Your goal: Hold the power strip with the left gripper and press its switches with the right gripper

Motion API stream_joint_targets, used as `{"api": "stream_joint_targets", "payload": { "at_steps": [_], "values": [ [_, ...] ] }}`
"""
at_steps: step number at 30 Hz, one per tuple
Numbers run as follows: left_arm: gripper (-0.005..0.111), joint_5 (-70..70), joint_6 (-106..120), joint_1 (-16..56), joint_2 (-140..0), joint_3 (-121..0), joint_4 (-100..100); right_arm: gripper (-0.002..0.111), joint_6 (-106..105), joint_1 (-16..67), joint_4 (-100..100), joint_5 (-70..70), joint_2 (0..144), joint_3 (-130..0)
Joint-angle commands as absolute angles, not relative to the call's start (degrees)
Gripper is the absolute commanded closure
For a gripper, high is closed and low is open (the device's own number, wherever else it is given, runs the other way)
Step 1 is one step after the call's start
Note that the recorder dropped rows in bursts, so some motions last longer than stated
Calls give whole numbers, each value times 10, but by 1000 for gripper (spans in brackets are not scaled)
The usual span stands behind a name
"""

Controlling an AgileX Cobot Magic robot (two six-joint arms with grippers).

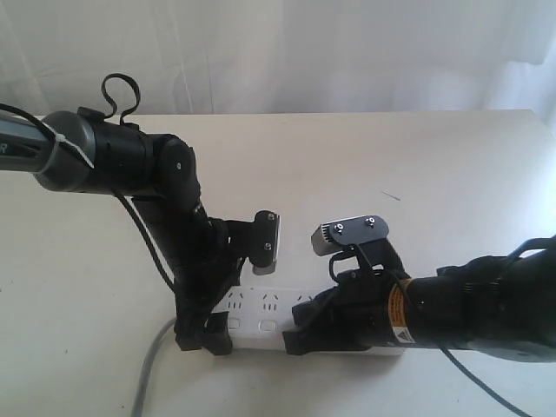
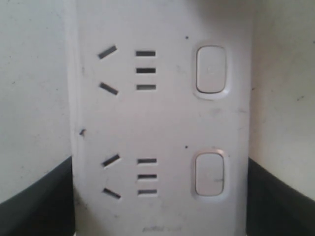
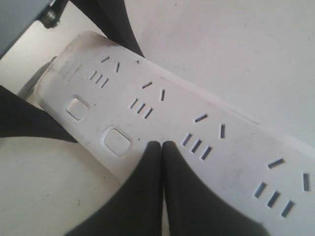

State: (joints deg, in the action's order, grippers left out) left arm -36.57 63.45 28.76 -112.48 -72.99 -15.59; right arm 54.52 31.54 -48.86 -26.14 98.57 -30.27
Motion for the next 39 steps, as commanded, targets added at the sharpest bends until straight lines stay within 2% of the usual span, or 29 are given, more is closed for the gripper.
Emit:
{"api": "stream_joint_targets", "payload": {
  "at_steps": [1, 15, 24, 27, 32, 36, 39],
  "values": [
    [107, -395, 631, 287, -1127, -723, -147, 108, 604, 316, -573, -197, 994, -286],
    [107, -395, 627, 287, -1127, -723, -147, 108, 631, 316, -602, -198, 994, -286],
    [107, -384, 571, 287, -1127, -720, -143, 108, 617, 316, -598, -349, 926, -286],
    [107, -381, 550, 287, -1127, -720, -132, 108, 617, 316, -601, -326, 876, -285],
    [107, -365, 509, 287, -1127, -720, -111, 108, 617, 316, -583, -169, 814, -255],
    [107, -373, 509, 287, -1127, -720, -119, 108, 614, 316, -583, -197, 808, -254],
    [107, -379, 504, 287, -1127, -720, -120, 108, 585, 316, -555, -158, 808, -253]
  ]
}}
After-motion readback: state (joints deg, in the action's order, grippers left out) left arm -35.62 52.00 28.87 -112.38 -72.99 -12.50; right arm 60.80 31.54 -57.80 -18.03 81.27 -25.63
